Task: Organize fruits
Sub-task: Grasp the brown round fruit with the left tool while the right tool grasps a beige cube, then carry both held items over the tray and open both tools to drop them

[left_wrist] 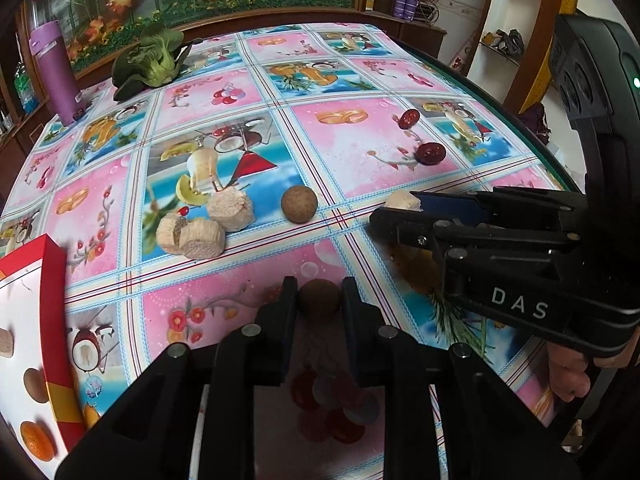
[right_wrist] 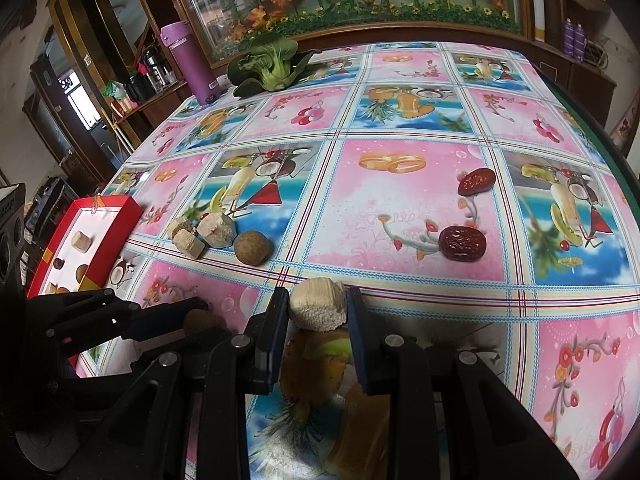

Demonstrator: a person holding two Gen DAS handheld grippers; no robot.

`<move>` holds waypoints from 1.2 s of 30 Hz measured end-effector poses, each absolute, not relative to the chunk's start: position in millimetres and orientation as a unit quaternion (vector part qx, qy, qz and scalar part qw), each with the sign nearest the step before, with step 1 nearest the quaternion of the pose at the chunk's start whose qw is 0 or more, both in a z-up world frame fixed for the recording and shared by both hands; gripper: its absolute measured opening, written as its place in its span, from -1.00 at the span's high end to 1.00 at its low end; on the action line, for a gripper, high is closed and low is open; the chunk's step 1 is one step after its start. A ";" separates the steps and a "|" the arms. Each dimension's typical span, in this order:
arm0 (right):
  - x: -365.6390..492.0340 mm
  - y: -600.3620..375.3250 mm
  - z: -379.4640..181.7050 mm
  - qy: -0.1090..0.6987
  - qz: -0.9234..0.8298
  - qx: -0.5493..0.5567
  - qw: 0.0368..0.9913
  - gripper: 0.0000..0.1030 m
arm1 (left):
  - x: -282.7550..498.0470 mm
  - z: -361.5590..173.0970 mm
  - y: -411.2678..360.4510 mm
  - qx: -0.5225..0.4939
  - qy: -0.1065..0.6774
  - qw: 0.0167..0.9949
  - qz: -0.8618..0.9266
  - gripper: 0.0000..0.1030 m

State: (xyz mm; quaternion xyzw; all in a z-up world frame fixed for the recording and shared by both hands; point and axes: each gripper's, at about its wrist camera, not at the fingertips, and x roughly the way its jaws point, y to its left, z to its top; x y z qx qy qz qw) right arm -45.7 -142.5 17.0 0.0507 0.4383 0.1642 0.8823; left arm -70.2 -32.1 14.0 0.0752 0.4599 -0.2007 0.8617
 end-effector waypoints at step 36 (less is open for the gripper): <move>-67.8 152.1 49.0 0.430 0.370 -0.024 0.823 0.47 | -134.1 46.7 250.2 -0.066 0.411 0.895 0.159 0.54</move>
